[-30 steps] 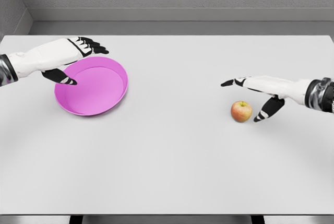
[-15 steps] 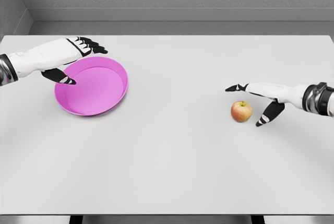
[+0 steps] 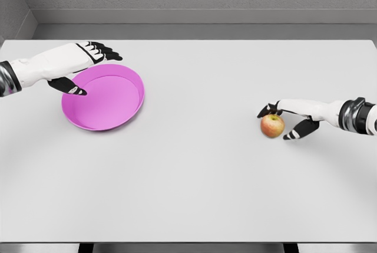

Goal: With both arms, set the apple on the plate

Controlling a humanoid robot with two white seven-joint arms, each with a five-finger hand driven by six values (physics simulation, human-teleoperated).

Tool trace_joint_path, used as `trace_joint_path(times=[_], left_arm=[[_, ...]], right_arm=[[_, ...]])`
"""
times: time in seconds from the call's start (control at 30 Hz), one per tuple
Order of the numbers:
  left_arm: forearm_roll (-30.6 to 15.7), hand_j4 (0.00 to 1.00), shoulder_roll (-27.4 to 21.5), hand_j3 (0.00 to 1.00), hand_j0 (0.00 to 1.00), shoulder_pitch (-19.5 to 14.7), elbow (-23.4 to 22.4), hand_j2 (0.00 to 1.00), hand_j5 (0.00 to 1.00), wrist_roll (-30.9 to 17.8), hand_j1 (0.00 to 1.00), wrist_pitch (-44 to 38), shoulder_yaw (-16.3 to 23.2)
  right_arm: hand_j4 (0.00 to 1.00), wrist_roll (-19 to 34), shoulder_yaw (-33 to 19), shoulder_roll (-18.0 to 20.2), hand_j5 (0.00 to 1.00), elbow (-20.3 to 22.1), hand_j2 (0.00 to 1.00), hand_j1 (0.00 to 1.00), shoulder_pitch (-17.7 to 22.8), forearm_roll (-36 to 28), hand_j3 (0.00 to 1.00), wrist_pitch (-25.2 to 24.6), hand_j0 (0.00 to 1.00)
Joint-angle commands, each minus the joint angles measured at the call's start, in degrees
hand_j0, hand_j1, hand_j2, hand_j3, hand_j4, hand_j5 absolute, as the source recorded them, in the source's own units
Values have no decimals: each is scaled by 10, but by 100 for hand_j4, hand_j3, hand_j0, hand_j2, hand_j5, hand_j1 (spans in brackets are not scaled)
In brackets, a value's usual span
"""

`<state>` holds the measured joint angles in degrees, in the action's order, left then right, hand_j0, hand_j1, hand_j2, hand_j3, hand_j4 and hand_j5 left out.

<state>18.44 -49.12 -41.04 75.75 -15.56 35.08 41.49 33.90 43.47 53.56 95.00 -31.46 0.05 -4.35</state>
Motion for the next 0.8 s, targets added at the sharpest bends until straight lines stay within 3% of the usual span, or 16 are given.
trace_joint_path(times=[0.0, 0.77], left_arm=[[-4, 100, -1, 100, 100, 0, 0, 100, 100, 0, 100, -1, -1], [-3, 100, -3, 100, 100, 0, 0, 100, 100, 0, 100, -1, -1]], right_arm=[[60, 1, 6, 1, 60, 1, 60, 60, 0, -1, 60, 0, 60], [55, 4, 4, -3, 55, 16, 55, 55, -25, 0, 55, 2, 55]])
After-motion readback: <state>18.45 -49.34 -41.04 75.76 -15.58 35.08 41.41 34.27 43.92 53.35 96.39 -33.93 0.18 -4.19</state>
